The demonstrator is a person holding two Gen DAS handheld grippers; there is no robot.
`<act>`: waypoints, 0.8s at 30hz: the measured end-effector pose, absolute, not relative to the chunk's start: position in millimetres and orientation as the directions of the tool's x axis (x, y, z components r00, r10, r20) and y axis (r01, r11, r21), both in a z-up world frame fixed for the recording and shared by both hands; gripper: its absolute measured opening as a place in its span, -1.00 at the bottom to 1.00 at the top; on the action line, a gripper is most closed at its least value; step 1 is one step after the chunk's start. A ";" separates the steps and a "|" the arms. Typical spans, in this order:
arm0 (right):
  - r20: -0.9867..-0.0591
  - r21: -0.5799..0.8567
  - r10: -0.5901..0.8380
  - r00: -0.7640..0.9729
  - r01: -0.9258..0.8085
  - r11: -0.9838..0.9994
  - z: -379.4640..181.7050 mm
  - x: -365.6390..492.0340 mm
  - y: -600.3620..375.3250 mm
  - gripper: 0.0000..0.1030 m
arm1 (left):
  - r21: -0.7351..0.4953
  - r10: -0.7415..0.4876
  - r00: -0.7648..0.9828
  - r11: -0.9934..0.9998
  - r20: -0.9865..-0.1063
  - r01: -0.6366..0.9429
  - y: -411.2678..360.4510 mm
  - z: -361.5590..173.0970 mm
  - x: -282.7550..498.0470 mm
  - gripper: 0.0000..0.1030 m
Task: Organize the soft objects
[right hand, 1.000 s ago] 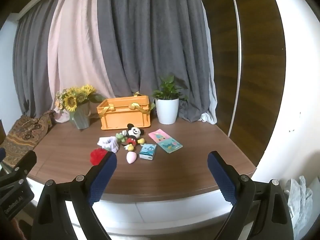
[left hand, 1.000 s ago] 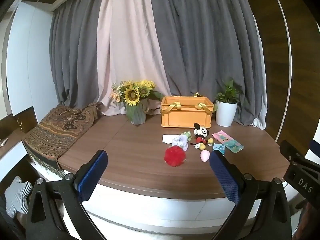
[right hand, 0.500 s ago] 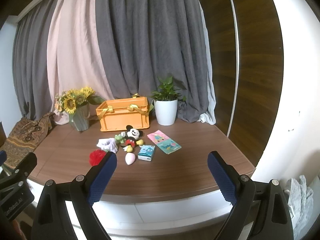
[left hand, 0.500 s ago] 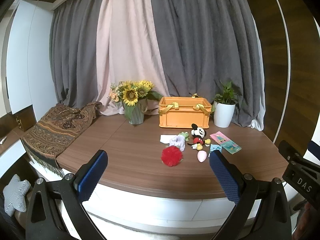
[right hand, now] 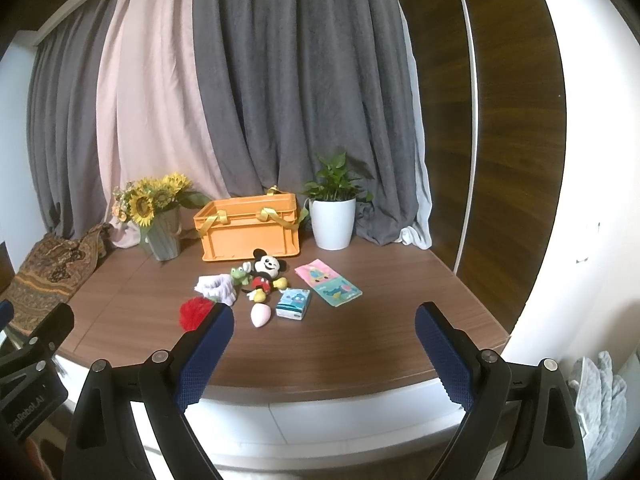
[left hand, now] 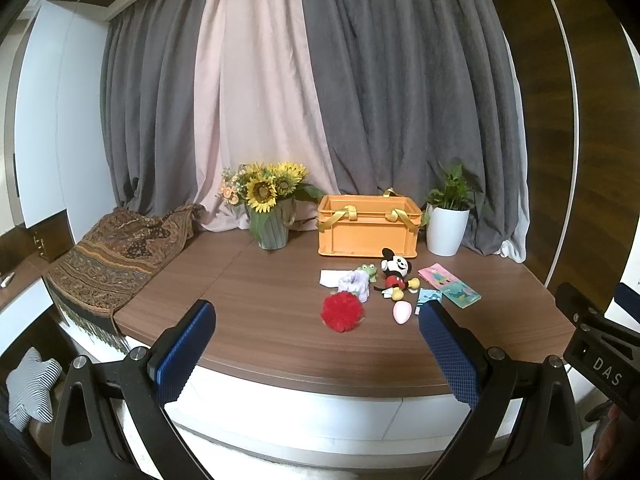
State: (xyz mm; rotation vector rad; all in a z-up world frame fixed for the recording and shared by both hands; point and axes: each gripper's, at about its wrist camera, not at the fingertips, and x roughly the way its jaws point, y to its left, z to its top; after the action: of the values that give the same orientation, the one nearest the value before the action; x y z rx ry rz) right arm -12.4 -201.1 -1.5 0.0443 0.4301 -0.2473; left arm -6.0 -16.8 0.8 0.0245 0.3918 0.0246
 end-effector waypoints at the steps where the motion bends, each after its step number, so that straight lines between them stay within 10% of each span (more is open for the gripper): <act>1: -0.418 -0.010 -0.228 0.880 0.246 0.969 -1.7 -12.7 -201.1 0.82 | 0.029 0.030 0.923 0.999 -0.383 -0.020 -15.7 0.7 -5.9 1.00; 24: -0.418 -0.007 -0.223 0.880 0.243 0.970 0.4 -14.3 -199.9 0.82 | 0.019 0.025 0.925 1.000 -0.380 -0.019 -21.4 0.8 -12.7 1.00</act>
State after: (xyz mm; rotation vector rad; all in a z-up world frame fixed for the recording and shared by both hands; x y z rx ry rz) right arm -14.3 -199.9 0.4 0.0463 0.4303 -0.2427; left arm -12.7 -21.4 0.8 0.0154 0.3898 0.0222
